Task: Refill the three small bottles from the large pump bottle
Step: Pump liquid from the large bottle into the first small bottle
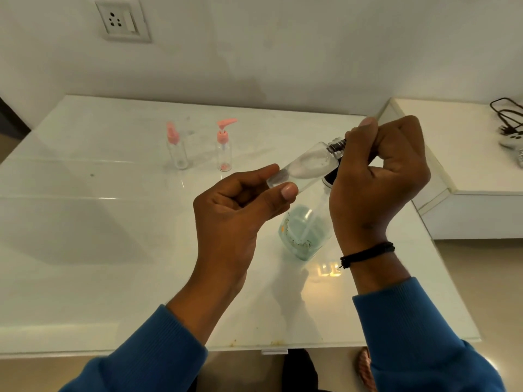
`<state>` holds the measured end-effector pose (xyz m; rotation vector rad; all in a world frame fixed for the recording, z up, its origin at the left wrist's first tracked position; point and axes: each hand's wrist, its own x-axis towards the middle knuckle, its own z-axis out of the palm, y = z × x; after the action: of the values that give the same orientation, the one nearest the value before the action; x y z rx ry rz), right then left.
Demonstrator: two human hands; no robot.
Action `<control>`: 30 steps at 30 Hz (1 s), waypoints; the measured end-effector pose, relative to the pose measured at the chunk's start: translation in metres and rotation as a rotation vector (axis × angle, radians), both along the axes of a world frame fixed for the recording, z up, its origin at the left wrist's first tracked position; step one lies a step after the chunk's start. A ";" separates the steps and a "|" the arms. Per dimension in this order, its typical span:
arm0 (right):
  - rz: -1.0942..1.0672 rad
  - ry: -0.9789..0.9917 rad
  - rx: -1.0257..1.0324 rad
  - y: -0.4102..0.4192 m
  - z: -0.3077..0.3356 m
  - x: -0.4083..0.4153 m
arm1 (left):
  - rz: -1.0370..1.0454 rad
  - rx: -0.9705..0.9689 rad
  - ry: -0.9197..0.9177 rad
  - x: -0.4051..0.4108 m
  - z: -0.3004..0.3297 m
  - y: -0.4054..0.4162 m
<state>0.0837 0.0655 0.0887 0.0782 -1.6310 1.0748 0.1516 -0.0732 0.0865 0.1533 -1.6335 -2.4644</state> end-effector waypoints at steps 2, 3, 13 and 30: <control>-0.005 0.011 0.003 0.000 0.002 0.000 | 0.000 -0.013 0.008 -0.001 0.000 -0.001; -0.006 0.011 0.007 -0.001 0.002 0.000 | 0.001 -0.018 0.010 -0.001 0.000 -0.001; -0.022 0.012 0.026 0.000 0.001 0.000 | -0.002 0.007 0.003 -0.001 0.000 -0.002; -0.017 0.012 0.033 0.001 -0.001 0.001 | 0.000 0.008 -0.010 0.000 0.000 0.000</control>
<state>0.0844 0.0663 0.0876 0.0928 -1.6358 1.0326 0.1514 -0.0735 0.0864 0.1668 -1.6280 -2.4736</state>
